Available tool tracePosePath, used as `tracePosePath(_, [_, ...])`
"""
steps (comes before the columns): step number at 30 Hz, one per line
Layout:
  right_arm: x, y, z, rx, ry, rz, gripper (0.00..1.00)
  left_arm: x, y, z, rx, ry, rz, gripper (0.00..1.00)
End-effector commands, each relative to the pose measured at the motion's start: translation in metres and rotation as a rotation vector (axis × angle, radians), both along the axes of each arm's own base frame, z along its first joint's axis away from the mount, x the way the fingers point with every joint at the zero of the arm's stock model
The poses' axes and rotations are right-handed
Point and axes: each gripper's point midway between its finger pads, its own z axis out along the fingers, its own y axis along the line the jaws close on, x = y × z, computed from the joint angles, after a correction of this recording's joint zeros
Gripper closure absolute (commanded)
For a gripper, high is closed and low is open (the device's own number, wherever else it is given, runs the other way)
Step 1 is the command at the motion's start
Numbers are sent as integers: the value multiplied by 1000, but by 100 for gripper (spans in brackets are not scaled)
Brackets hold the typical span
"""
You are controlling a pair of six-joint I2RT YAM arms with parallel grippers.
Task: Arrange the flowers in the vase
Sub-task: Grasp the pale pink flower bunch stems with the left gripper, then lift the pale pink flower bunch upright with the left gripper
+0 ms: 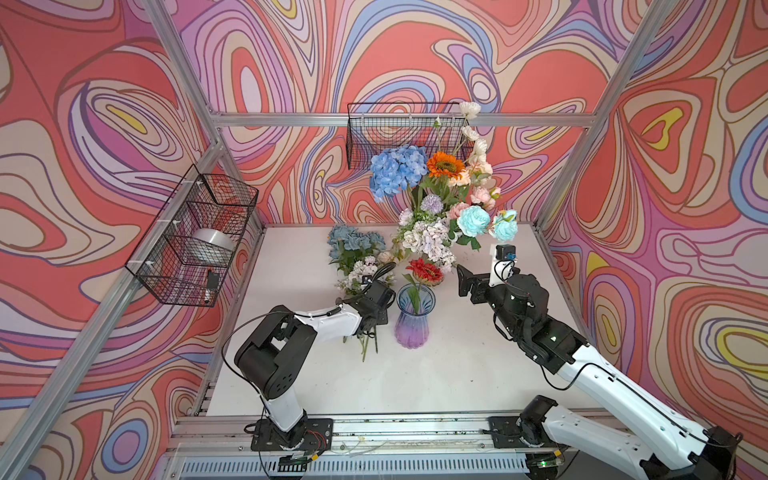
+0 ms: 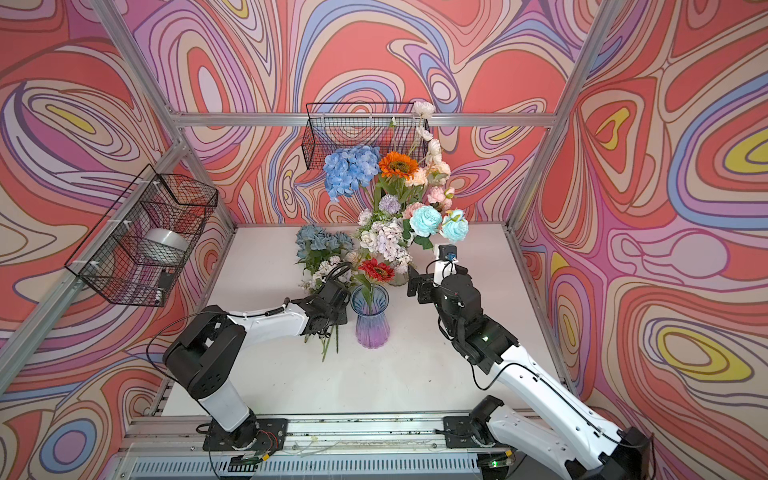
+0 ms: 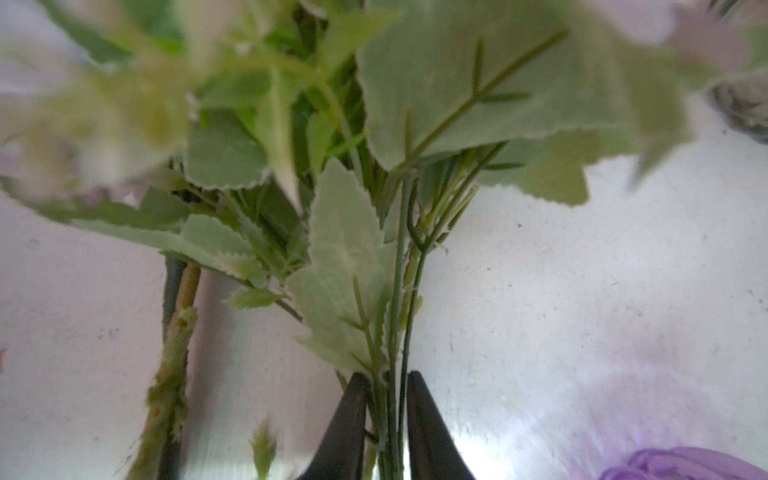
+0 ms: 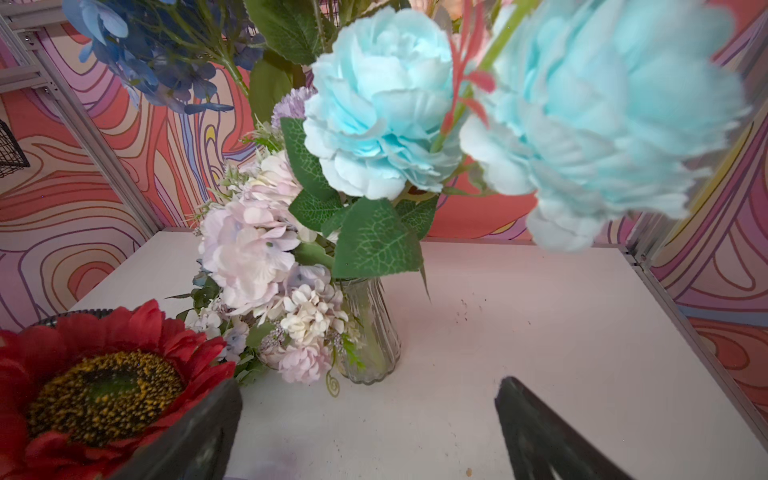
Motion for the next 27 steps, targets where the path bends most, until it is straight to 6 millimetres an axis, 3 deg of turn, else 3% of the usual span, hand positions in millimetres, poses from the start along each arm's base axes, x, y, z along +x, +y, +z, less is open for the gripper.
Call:
tracePosePath(1, [-1, -4, 4, -4, -9, -13, 1, 1, 7, -4, 36, 28, 18, 76])
tracePosePath(6, [-3, -7, 9, 0, -23, -21, 2, 1, 10, -8, 26, 41, 26, 81])
tracePosePath(10, [-4, -8, 13, 3, -32, -20, 2, 4, 11, -4, 25, 28, 29, 100])
tracePosePath(13, [-6, -9, 17, 5, -40, -20, 2, 5, 14, 7, 28, 0, 31, 100])
tracePosePath(16, [-7, -10, 22, 6, -51, -19, 2, 8, 18, 26, 27, -52, 34, 100])
tracePosePath(22, [-10, -10, 39, 12, -82, -5, 2, 12, 23, 88, -53, -218, 43, 100])
tracePosePath(27, [-10, 4, 50, 41, -96, 64, 2, 12, 37, 124, -162, -317, 88, 100])
